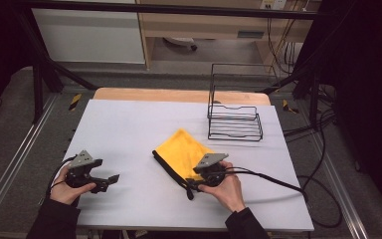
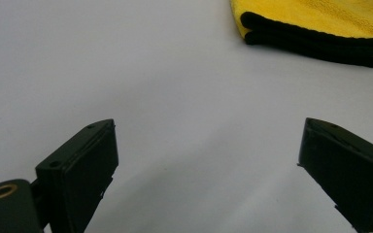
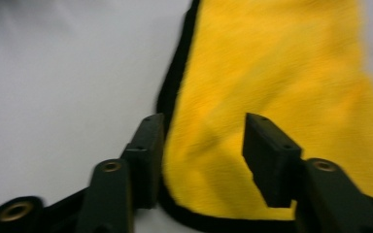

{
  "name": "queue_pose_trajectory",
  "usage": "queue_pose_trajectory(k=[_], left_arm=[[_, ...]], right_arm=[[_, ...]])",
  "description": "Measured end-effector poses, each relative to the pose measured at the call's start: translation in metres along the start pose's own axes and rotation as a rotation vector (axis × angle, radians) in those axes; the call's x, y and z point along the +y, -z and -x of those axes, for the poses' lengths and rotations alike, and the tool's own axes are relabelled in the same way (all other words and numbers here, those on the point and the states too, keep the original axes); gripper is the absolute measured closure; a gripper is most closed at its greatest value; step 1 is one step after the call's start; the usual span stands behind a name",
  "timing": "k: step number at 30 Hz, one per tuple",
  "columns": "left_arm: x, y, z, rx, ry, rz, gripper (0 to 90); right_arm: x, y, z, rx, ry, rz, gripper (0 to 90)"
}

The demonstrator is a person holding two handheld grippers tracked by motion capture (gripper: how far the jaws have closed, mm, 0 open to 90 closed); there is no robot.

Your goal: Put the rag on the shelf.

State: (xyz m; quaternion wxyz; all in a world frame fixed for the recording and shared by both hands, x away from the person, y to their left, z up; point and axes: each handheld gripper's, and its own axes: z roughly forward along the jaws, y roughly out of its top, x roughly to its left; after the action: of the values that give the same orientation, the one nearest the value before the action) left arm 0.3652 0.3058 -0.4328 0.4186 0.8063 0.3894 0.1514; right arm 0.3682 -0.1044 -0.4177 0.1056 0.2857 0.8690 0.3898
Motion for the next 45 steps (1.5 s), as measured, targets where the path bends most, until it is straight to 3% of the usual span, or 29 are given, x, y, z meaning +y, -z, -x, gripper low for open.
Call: queue_pose_trajectory(k=[5, 8, 13, 17, 19, 22, 28, 35, 37, 38, 40, 43, 45], left_arm=[[0.000, -0.001, 0.001, 0.000, -0.005, -0.003, 6.9], [0.000, -0.001, 0.000, -0.001, -0.003, -0.006, 6.9], [0.000, -0.001, 0.000, -0.002, -0.003, -0.006, 6.9], [-0.001, -0.002, 0.000, -0.001, 0.001, -0.006, 7.0], [-0.001, -0.002, 0.001, -0.001, -0.001, -0.006, 7.0], [0.000, -0.002, 0.001, -0.003, -0.003, -0.005, 7.0], [-0.001, -0.002, 0.001, -0.001, 0.000, -0.005, 7.1], [0.000, -0.003, 0.002, -0.002, -0.008, -0.012, 7.2], [0.000, -0.004, 0.003, -0.003, -0.009, -0.015, 7.2], [0.000, -0.004, 0.003, -0.004, -0.012, -0.016, 7.2], [0.000, -0.004, 0.004, -0.005, -0.014, -0.015, 7.2], [0.000, -0.004, 0.003, -0.003, -0.009, -0.012, 7.2], [0.000, -0.004, 0.003, -0.002, -0.007, -0.014, 7.2]], right_arm=[[0.001, 0.017, 0.039, -0.147, -0.051, 0.039, 45.0], [-0.008, 0.012, 0.063, -0.189, -0.077, 0.025, 45.3], [-0.022, -0.004, 0.090, -0.194, -0.116, -0.020, 48.8], [-0.028, -0.010, 0.100, -0.135, -0.177, -0.006, 59.5], [-0.030, -0.009, 0.102, -0.097, -0.227, 0.005, 71.9], [-0.031, -0.008, 0.099, -0.076, -0.244, 0.020, 83.7], [-0.030, 0.005, 0.092, -0.101, -0.276, 0.023, 85.7], [-0.033, 0.031, 0.072, -0.138, -0.312, 0.018, 85.4], [-0.035, 0.030, 0.072, -0.153, -0.314, 0.010, 84.0], [-0.037, 0.027, 0.074, -0.164, -0.284, 0.008, 81.6], [-0.041, 0.020, 0.078, -0.195, -0.255, -0.014, 70.7], [-0.043, 0.021, 0.075, -0.214, -0.175, 0.028, 56.6], [-0.040, 0.028, 0.067, -0.187, -0.134, 0.050, 50.5]])
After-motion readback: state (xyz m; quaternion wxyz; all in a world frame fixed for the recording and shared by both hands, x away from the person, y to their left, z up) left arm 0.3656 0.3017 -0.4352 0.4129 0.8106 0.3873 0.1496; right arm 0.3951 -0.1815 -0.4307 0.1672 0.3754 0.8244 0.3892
